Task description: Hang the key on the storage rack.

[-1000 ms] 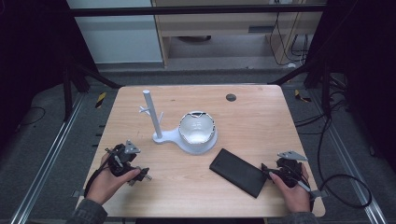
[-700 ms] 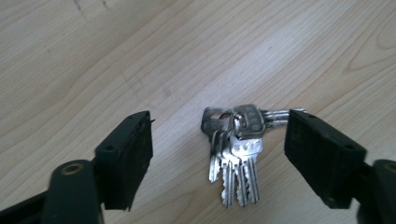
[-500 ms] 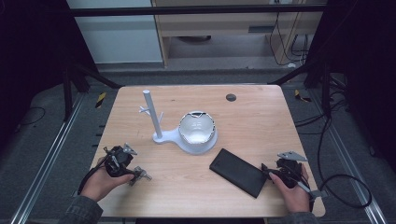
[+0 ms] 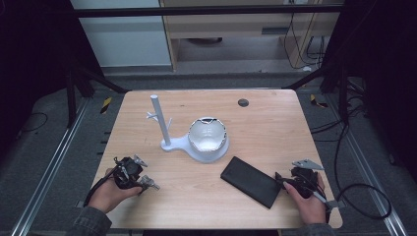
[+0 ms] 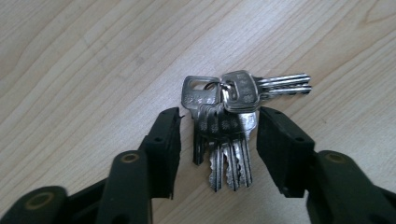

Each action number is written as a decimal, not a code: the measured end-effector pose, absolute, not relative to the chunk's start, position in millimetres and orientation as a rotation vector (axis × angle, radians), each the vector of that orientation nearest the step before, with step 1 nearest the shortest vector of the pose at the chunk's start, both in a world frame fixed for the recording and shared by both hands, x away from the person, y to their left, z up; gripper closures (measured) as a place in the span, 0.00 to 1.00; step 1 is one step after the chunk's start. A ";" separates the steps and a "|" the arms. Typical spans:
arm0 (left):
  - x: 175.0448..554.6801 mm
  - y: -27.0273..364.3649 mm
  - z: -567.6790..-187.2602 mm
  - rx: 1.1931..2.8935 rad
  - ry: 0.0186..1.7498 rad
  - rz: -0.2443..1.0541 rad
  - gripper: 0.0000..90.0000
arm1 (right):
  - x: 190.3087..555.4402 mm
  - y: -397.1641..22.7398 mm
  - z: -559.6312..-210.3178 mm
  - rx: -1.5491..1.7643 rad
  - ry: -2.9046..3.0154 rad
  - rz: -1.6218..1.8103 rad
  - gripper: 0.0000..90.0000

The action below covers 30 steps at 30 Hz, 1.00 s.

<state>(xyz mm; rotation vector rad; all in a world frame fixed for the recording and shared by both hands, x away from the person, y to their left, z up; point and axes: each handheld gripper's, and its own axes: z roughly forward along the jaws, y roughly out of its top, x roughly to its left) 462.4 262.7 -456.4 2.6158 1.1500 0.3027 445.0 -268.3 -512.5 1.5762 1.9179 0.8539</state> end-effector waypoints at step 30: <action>469.2 259.2 -455.5 2.655 1.126 0.193 0.89 | 444.7 -268.0 -512.5 1.577 1.914 0.854 0.11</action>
